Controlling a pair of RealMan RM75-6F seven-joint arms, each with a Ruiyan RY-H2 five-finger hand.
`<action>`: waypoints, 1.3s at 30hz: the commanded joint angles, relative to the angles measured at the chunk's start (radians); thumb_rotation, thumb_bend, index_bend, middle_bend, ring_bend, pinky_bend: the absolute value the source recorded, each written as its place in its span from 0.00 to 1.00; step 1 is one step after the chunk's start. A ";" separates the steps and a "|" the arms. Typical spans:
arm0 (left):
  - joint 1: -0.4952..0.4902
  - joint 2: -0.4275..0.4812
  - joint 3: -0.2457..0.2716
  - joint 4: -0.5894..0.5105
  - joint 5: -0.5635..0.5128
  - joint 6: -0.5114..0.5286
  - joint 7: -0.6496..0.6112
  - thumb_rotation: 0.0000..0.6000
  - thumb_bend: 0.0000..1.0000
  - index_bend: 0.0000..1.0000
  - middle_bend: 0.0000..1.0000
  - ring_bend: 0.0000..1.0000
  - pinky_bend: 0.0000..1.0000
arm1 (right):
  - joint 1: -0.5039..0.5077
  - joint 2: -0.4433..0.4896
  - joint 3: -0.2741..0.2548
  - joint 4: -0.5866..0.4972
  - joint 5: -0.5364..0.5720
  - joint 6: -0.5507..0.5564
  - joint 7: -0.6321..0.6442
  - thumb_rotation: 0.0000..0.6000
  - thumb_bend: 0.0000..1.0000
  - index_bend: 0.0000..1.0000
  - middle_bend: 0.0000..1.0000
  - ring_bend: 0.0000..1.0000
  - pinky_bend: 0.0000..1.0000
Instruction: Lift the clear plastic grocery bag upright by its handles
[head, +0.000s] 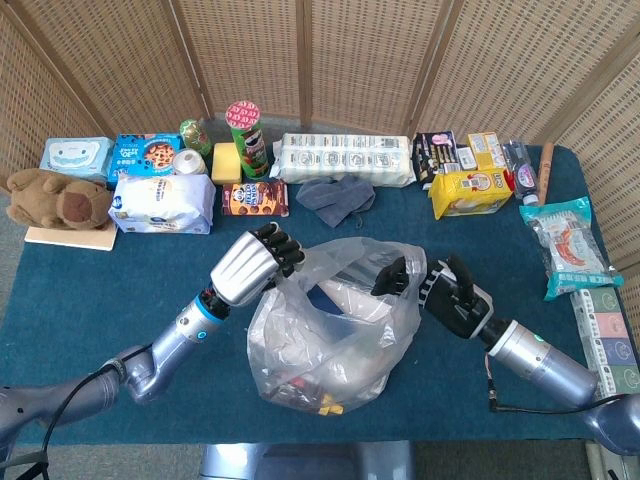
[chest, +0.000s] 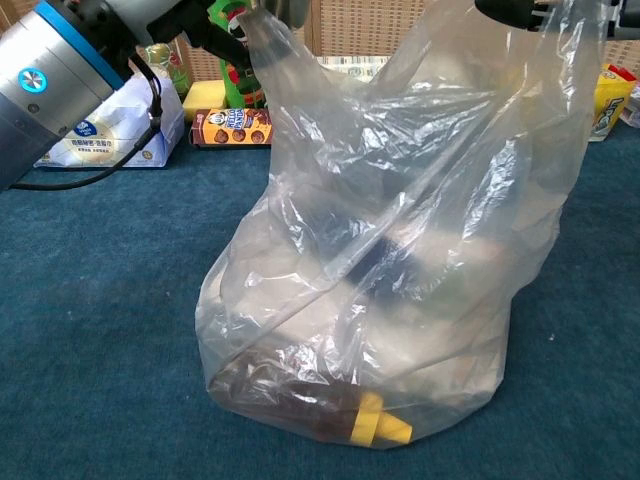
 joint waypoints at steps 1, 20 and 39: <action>-0.011 0.005 -0.014 0.003 0.006 0.028 -0.003 1.00 0.31 0.59 0.62 0.57 0.47 | 0.001 0.000 -0.002 0.002 -0.001 -0.001 -0.002 0.30 0.12 0.39 0.37 0.32 0.22; -0.087 0.076 -0.057 -0.101 0.030 0.070 0.077 1.00 0.27 0.37 0.25 0.15 0.28 | 0.012 -0.011 -0.025 -0.011 -0.043 0.030 -0.055 0.28 0.12 0.29 0.28 0.23 0.17; -0.136 0.116 -0.069 -0.178 0.006 0.034 0.132 1.00 0.25 0.35 0.24 0.14 0.26 | 0.053 -0.022 -0.043 0.037 -0.108 0.005 -0.179 0.00 0.09 0.25 0.19 0.08 0.00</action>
